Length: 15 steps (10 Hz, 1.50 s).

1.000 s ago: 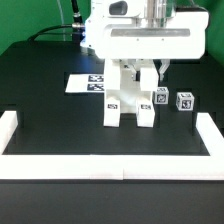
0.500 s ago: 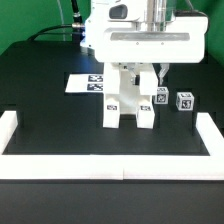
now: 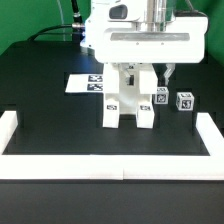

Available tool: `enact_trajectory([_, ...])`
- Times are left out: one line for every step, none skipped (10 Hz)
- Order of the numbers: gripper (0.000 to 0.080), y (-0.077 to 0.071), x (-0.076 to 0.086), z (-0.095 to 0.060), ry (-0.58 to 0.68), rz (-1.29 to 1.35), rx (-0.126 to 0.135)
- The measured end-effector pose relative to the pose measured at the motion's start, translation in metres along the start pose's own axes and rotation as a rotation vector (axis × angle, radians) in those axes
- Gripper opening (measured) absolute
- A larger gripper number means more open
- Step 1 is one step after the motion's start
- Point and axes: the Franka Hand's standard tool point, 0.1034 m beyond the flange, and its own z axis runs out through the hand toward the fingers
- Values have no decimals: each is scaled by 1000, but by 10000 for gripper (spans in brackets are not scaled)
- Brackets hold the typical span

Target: Assemble chair

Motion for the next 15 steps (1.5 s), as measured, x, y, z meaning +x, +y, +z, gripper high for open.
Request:
enact_trajectory([618,0,0,0,0,0,0])
enact_trajectory([640,0,0,0,0,0,0])
enact_trajectory([640,0,0,0,0,0,0])
enact_trajectory([648,0,0,0,0,0,0])
enact_trajectory([648,0,0,0,0,0,0])
enact_trajectory([649,0,0,0,0,0,0])
enact_trajectory([649,0,0,0,0,0,0])
enact_trajectory([649,0,0,-1,-2,0,0])
enact_trajectory([649,0,1,-6,-4,1,5])
enact_trajectory([649,0,2,-15,-7,4,13])
enact_trajectory([649,-2,3,-23,-7,5,20])
enact_trajectory([649,-5,2,-34,-12,6,30])
enact_trajectory([649,-9,2,-45,-15,5,42])
enact_trajectory([649,-13,1,-53,-11,21,49])
enact_trajectory([649,-21,0,-60,-3,37,57])
